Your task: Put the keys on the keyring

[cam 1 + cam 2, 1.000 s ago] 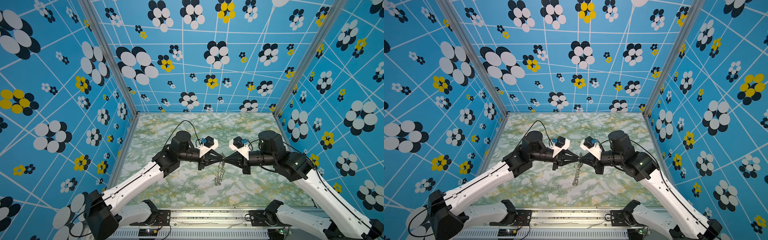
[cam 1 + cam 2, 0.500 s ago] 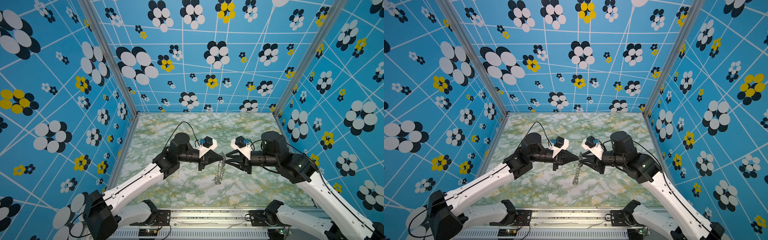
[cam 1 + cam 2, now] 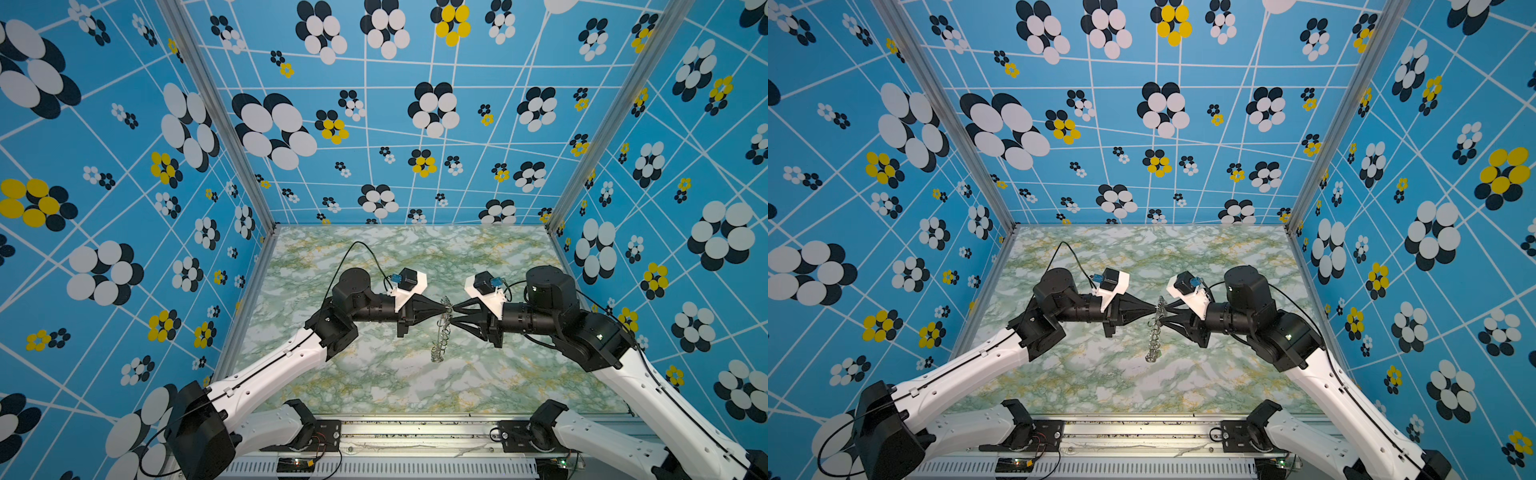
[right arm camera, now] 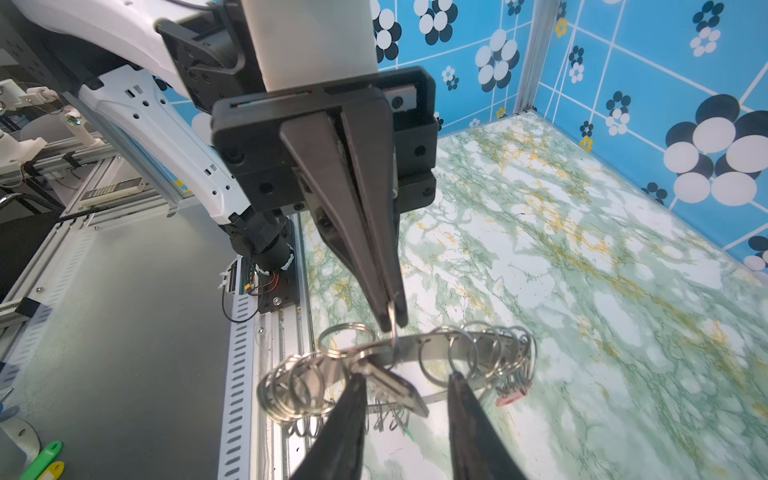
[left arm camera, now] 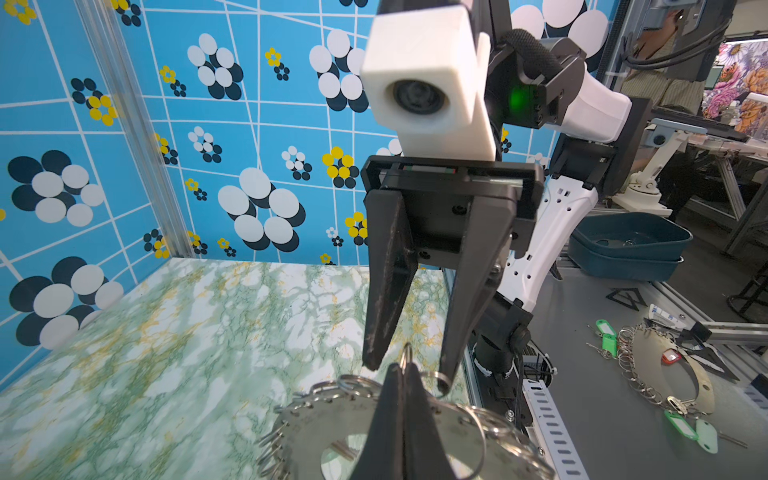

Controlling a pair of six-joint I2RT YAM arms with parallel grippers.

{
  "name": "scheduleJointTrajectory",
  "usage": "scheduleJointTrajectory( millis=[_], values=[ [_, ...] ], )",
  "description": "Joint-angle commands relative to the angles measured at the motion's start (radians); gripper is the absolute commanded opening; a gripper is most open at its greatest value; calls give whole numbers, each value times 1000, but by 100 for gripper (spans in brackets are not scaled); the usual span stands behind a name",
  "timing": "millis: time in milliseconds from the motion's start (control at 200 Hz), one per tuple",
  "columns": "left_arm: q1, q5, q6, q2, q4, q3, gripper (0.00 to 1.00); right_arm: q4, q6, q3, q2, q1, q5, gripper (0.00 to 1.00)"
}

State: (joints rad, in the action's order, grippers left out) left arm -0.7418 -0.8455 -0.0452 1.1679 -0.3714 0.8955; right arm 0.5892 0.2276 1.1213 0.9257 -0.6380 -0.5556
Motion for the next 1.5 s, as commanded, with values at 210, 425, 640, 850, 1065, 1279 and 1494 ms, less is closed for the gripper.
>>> scheduleJointTrajectory(
  millis=[210, 425, 640, 850, 1065, 1279, 1494],
  values=[
    [14, -25, -53, -29, -121, -23, 0, -69, -31, -39, -33, 6, -38, 37],
    [20, -29, -78, -26, -157, -27, 0, -125, -54, -88, -42, 6, -42, 42],
    [22, -33, -88, -23, -170, -27, 0, -190, -84, -119, -46, 5, -65, 35],
    [24, -38, -96, -20, -176, -27, 0, -229, -102, -132, -53, 6, -102, 32],
    [28, -21, -103, -25, -198, -37, 0, -213, -101, -130, -60, 6, -118, 0],
    [44, 37, -148, -31, -310, -72, 0, -183, -97, -129, -56, 6, -129, 0],
    [47, 36, -226, 6, -430, -68, 0, -179, -90, -125, -8, -38, -132, 0]
  ],
)
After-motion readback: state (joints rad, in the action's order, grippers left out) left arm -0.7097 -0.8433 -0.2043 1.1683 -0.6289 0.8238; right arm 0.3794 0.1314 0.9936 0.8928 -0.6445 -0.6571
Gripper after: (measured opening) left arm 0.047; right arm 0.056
